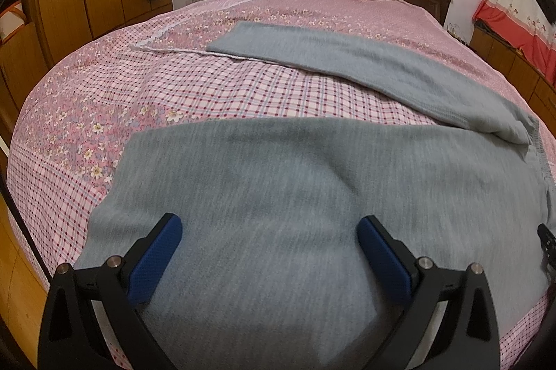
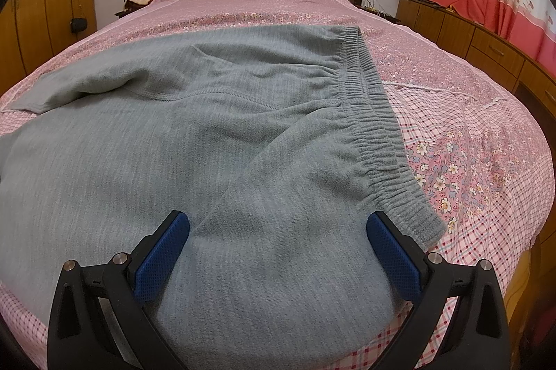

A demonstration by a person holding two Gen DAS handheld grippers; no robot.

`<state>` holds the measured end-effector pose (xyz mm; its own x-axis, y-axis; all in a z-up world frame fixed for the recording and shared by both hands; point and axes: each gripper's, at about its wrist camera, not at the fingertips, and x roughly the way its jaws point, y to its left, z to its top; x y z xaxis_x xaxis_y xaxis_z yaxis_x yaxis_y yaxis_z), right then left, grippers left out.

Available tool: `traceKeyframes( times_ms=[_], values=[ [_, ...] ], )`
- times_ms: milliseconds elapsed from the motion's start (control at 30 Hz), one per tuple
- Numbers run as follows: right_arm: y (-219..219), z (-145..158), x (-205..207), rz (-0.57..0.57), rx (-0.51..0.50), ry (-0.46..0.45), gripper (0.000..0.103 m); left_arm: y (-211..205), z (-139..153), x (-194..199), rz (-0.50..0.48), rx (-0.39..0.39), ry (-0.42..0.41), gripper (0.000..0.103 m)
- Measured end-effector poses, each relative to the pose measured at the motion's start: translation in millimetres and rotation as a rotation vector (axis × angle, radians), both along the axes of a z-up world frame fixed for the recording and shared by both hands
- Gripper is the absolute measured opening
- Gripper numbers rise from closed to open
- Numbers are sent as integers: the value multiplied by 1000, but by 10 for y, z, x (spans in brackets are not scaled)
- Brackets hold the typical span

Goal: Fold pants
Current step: 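Move both open grippers over the sweatpants toward the grasp points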

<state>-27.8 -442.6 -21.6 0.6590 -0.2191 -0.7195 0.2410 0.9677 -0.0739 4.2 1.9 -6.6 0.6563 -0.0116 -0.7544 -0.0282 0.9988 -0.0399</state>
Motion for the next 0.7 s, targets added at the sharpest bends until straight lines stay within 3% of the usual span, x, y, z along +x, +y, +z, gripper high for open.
traceKeyframes(
  times_ms=[400,700],
  values=[
    [-75,38,116,6,64,99,103,26,68,29,-28,-25,52,103],
    [-182,272,131,55,144,104,100,91,308,171,-29,-26,124,102]
  ],
)
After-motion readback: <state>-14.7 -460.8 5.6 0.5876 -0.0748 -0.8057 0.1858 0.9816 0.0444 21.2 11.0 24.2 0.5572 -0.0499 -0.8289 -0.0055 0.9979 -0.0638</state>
